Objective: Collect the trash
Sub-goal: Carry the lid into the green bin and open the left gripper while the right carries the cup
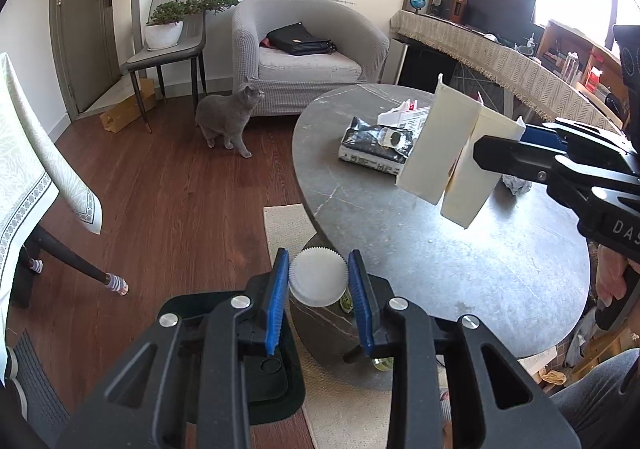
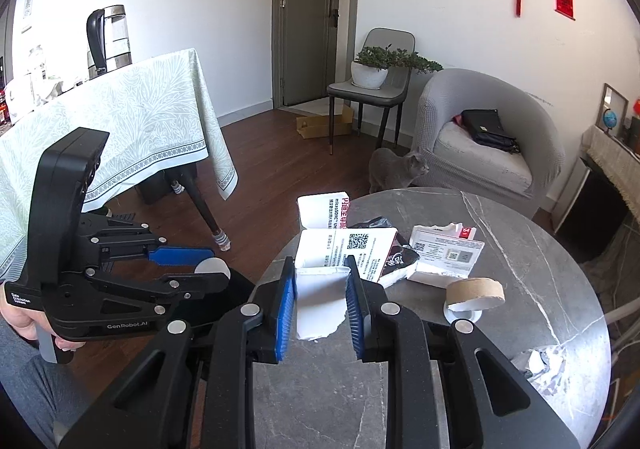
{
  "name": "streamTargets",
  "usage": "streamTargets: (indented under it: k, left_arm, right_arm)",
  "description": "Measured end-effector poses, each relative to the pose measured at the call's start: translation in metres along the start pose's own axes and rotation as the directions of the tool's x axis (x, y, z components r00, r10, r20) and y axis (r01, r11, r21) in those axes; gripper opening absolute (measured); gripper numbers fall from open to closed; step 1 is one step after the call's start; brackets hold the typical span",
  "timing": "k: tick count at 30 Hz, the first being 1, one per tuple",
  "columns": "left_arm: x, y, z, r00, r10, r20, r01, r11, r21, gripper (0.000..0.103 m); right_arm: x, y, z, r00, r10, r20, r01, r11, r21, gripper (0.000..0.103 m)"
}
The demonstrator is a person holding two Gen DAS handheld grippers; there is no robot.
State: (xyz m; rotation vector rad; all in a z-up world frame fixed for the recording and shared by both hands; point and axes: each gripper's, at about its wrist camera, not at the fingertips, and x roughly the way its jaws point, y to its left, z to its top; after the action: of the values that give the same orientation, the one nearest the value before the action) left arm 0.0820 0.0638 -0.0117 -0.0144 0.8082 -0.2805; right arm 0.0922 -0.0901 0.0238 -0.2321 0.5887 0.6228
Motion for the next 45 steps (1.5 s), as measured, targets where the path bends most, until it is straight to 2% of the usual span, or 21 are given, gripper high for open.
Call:
streamTargets:
  k: [11,17,29,33,39,42,45]
  left_arm:
    - [0.019,0.053,-0.034,0.994,0.063,-0.09,-0.07,0.995,-0.077,0.032]
    - [0.03,0.075,-0.048,0.983,0.095,-0.154,-0.11,0.989,-0.094,0.032]
    - [0.051,0.123,-0.091,0.962,0.07,-0.264,-0.127,0.97,-0.205,0.032]
    - [0.057,0.134,-0.1,0.949,0.083,-0.304,-0.154,0.963,-0.219,0.032]
    - [0.062,0.149,-0.113,0.94,0.095,-0.328,-0.178,0.956,-0.234,0.032]
    - [0.063,0.154,-0.116,0.935,0.113,-0.336,-0.201,0.949,-0.241,0.037]
    - [0.06,0.157,-0.118,0.938,0.109,-0.329,-0.194,0.951,-0.239,0.042]
  right_arm:
    - [0.014,0.037,0.016,0.997,0.079,0.005,-0.079,0.996,-0.027,0.024]
    - [0.032,0.058,0.022,0.993,0.114,-0.011,-0.114,0.993,-0.032,0.024]
    - [0.077,0.099,0.027,0.983,0.162,-0.087,-0.164,0.986,-0.015,0.024]
    - [0.09,0.112,0.025,0.978,0.171,-0.119,-0.175,0.984,-0.022,0.024]
    - [0.106,0.132,0.023,0.969,0.191,-0.154,-0.2,0.979,-0.041,0.024]
    - [0.114,0.135,0.021,0.965,0.198,-0.17,-0.206,0.978,-0.033,0.024]
    - [0.124,0.137,0.021,0.962,0.204,-0.184,-0.211,0.977,-0.02,0.024]
